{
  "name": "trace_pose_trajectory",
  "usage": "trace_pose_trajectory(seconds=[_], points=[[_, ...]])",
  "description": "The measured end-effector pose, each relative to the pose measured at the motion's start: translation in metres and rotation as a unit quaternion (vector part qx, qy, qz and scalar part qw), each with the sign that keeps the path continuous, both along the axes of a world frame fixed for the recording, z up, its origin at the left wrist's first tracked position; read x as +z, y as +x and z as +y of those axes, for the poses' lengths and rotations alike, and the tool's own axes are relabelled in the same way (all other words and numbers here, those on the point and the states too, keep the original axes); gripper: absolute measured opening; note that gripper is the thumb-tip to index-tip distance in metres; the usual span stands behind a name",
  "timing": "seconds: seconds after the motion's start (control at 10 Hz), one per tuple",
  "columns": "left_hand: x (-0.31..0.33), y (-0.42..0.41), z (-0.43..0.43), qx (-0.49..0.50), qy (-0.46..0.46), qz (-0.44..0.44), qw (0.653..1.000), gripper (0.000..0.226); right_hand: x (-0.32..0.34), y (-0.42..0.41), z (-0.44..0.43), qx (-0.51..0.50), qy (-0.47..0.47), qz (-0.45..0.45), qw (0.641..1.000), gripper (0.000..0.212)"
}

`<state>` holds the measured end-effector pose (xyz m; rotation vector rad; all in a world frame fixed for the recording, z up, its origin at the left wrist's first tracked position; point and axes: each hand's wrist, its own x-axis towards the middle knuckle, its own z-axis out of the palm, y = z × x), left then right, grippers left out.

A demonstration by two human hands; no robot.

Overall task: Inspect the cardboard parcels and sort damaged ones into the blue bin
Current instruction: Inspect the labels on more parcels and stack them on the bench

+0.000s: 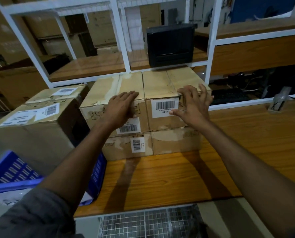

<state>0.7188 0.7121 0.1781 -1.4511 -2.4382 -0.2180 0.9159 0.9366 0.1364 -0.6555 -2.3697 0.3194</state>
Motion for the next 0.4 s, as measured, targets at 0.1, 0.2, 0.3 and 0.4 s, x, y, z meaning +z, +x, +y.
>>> trace_pose_trajectory(seconds=[0.1, 0.2, 0.3, 0.4], points=[[0.006, -0.008, 0.001, -0.018, -0.006, -0.031, 0.999, 0.090, 0.010, -0.003, 0.000, 0.012, -0.036, 0.032, 0.999, 0.069], [0.007, -0.011, -0.002, -0.026, -0.008, -0.039, 0.999, 0.086, 0.012, 0.000, 0.004, 0.034, -0.042, 0.033, 0.998, 0.064], [0.012, -0.006, -0.006, -0.047, -0.005, -0.040, 0.998, 0.083, 0.019, 0.002, 0.005, 0.046, -0.050, 0.026, 0.997, 0.060], [0.016, -0.006, -0.003, -0.050, -0.006, -0.041, 0.998, 0.084, 0.021, 0.000, 0.005, 0.040, -0.049, 0.011, 0.998, 0.059]])
